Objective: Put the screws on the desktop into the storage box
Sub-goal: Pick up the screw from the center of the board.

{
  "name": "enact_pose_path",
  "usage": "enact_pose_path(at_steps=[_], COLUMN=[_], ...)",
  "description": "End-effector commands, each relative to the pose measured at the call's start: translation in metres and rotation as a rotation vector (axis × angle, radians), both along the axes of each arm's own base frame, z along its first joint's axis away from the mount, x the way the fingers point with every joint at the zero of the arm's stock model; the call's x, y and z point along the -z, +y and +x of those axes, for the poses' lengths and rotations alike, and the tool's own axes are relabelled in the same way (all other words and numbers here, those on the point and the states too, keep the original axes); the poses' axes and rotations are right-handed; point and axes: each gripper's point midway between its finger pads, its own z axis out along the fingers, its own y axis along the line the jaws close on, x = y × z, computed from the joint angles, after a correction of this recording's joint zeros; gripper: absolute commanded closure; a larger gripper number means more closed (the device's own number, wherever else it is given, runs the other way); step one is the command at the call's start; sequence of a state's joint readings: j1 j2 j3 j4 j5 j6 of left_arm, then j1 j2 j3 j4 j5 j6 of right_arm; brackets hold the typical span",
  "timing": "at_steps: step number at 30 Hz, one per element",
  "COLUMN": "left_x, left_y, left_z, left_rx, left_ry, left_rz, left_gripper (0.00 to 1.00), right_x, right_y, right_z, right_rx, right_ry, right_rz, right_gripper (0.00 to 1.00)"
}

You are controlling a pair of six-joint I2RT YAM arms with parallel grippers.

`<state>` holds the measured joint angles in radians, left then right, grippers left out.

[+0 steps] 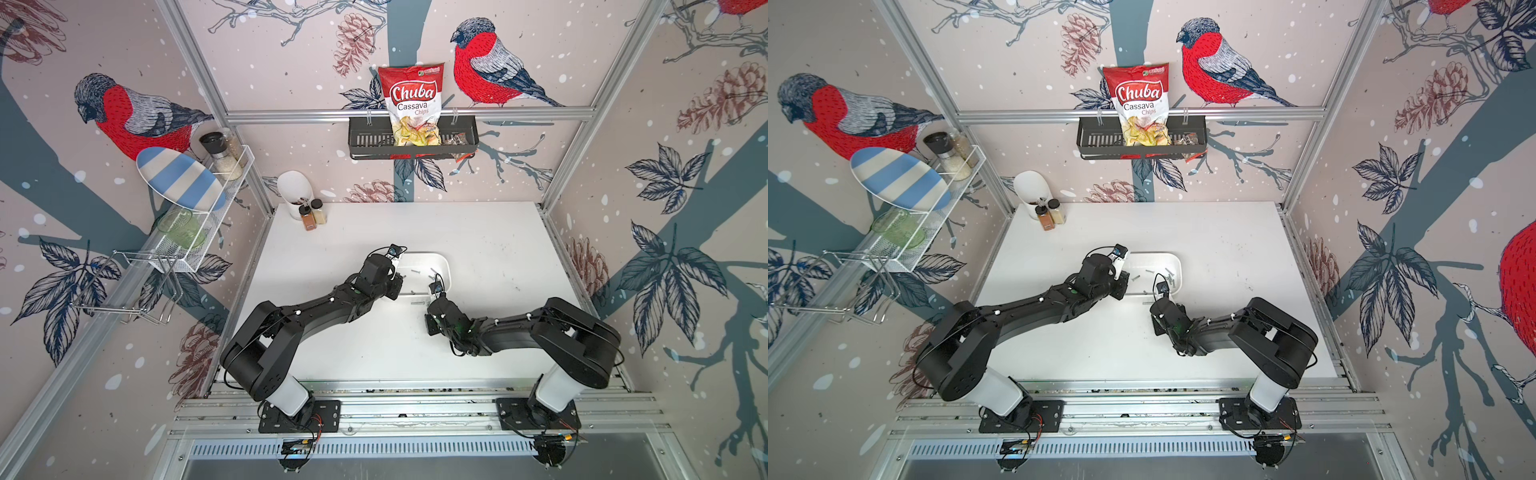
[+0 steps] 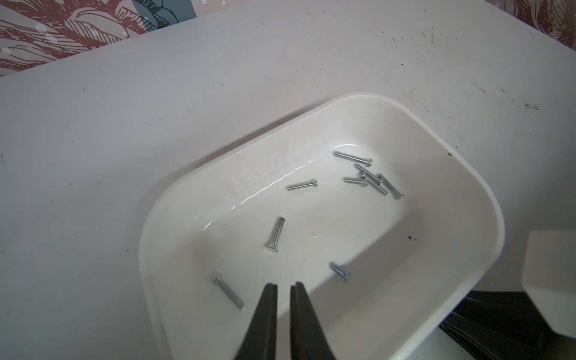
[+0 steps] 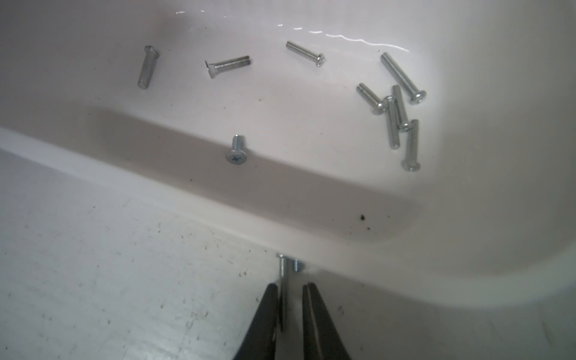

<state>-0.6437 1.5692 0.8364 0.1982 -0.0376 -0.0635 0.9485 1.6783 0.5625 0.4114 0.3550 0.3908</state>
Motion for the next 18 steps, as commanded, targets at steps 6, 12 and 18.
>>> enact_pose_path(at_steps=[6, 12, 18], left_x=[-0.005, -0.009, -0.015], left_y=[-0.003, -0.002, -0.002], left_z=[0.000, -0.006, -0.020], left_rx=[0.004, 0.010, 0.027], left_ry=[-0.015, -0.018, -0.025], left_rz=[-0.023, -0.041, -0.073], left_gripper=[0.85, 0.85, 0.85], right_x=[0.016, -0.002, -0.025], right_y=[-0.011, -0.006, -0.001], right_z=[-0.016, -0.019, -0.016], right_rx=[-0.025, -0.042, -0.066], right_ry=[0.073, 0.052, 0.029], right_rz=[-0.064, -0.017, 0.023], right_gripper=[0.98, 0.98, 0.99])
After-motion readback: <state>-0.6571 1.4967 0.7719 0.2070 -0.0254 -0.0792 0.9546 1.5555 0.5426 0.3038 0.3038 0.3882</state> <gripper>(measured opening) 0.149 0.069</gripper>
